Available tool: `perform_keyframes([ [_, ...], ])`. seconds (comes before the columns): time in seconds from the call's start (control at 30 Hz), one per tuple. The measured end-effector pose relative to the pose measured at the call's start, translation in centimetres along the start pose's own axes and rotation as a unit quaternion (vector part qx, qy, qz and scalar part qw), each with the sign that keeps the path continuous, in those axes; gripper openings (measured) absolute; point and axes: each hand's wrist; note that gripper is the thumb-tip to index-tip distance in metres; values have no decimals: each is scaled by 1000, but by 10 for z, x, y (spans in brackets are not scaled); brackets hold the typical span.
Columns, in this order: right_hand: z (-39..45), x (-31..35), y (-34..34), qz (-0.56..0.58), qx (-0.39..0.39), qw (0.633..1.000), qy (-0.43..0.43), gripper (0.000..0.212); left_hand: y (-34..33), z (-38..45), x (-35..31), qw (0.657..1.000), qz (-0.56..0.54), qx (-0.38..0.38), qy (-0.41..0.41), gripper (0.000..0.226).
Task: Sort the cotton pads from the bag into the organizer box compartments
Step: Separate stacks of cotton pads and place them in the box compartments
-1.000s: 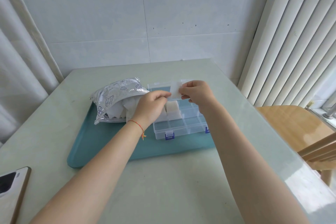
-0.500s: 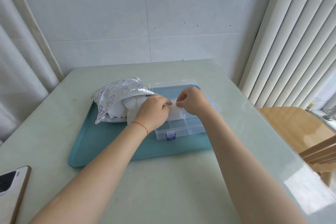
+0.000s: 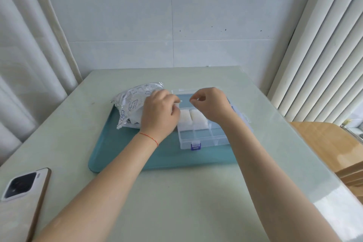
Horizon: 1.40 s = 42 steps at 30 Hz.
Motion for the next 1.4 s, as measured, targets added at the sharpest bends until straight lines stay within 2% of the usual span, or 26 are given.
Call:
perform_keyframes([
  [0.07, -5, 18, -14, 3, 28, 999, 18, 18, 14, -6, 19, 998, 37, -35, 45, 21],
  [0.2, -8, 40, -48, -51, 70, 996, 13, 27, 33, -17, 47, 994, 55, -2, 98, 27],
  [0.33, -4, 50, -71, -204, 74, 976, -7, 63, 43, -24, 62, 994, 38, 16, 105, 24],
  [0.47, 2, 53, -82, -254, 76, 963, -40, 81, 43, -29, 59, 994, 19, 1, 105, 18],
  [0.53, 3, 55, -85, -263, 78, 961, -46, 81, 45, -34, 50, 993, 12, 12, 119, 10],
  [0.6, 4, 55, -86, -262, 58, 962, -43, 74, 43, -39, 39, 987, 10, 64, 147, 6],
  [0.73, -3, 55, -81, -263, -3, 964, -23, 50, 36, -45, 33, 964, 21, 157, 213, 19],
  [0.93, -14, 53, -78, -291, -50, 955, -2, 43, 31, -49, 34, 941, -28, 192, 276, 21],
  [1.03, -16, 53, -78, -264, -22, 964, -1, 32, 34, -49, 34, 934, -48, 199, 292, 21],
  [1.13, -17, 52, -73, -180, -3, 983, -29, 18, 37, -51, 34, 927, -79, 197, 311, 28],
  [1.2, -15, 50, -65, -107, 10, 992, -66, 30, 37, -51, 34, 924, -101, 184, 319, 30],
  [1.27, -16, 51, -55, -47, 32, 994, -91, 39, 37, -51, 34, 924, -117, 171, 322, 22],
  [1.4, -22, 54, -39, 37, 103, 987, -118, 35, 38, -50, 32, 918, -171, 149, 326, 16],
])
Point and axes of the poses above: each hand's wrist, its own z-axis towards the middle knuckle, its own y-axis out of the back of the hand, x = y × z, and after that the axes turned 3 degrees about -y, right-handed
